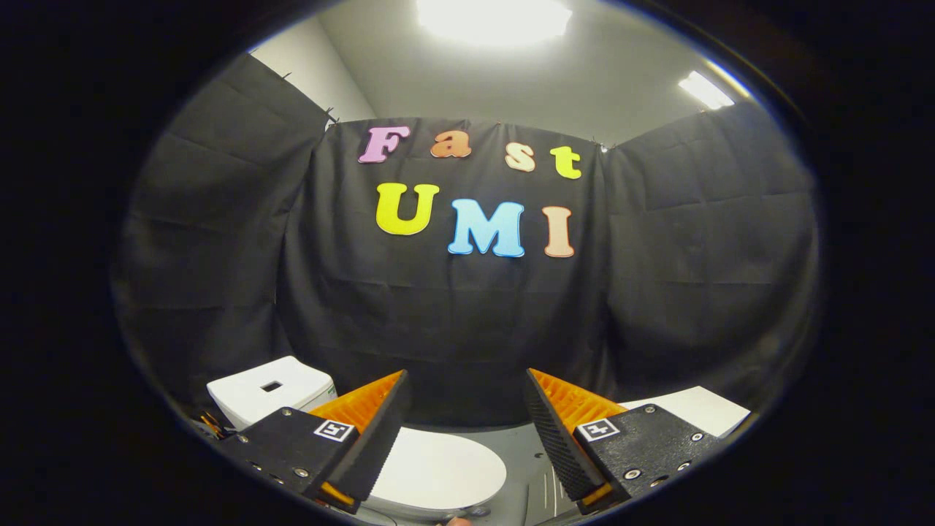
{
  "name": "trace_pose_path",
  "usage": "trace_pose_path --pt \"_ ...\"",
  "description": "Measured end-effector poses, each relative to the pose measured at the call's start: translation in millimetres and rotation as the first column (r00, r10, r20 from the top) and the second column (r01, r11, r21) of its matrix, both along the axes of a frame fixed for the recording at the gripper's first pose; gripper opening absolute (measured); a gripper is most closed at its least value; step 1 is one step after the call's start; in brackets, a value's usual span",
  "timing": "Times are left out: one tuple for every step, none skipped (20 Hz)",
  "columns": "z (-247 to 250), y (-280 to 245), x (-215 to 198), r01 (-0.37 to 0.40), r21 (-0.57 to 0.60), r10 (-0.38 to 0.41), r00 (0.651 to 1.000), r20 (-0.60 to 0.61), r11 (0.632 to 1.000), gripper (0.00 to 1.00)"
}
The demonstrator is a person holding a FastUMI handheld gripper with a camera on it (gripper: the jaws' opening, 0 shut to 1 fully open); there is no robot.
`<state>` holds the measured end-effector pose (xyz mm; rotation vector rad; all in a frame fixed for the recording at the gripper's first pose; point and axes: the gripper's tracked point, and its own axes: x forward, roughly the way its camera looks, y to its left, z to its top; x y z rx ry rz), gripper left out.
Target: Open the toilet lid.
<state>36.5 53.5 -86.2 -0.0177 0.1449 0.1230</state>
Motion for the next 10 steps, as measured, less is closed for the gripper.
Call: trace_pose_path --pt "-7.0 -1.0 1.4 0.003 0.002 -0.003 1.000 -0.016 1.000 0.95" --pt "-14.5 -0.2 2.3 0.001 0.004 -0.001 0.999 -0.032 1.000 0.95" --pt "-21.7 1.1 3.7 -0.003 0.005 0.003 0.999 -0.047 1.000 0.95" --pt "-28.7 1.0 4.9 -0.004 0.006 0.004 0.998 -0.062 1.000 0.95" --pt "-35.8 1.5 6.7 -0.006 0.010 0.007 0.997 -0.076 1.000 0.95" --pt "-42.1 1.3 6.3 -0.009 0.017 0.011 0.996 -0.089 1.000 0.95" --pt "-47.9 1.4 7.9 -0.012 0.027 0.015 0.995 -0.102 1.000 0.95" --pt "-54.7 2.3 8.5 -0.016 0.038 0.020 0.993 -0.118 0.999 0.95" --pt "-61.2 4.4 9.0 -0.023 0.054 0.030 0.990 -0.136 0.998 0.95" --pt "-67.6 8.5 8.6 -0.034 0.072 0.045 0.987 -0.151 0.997 0.95"
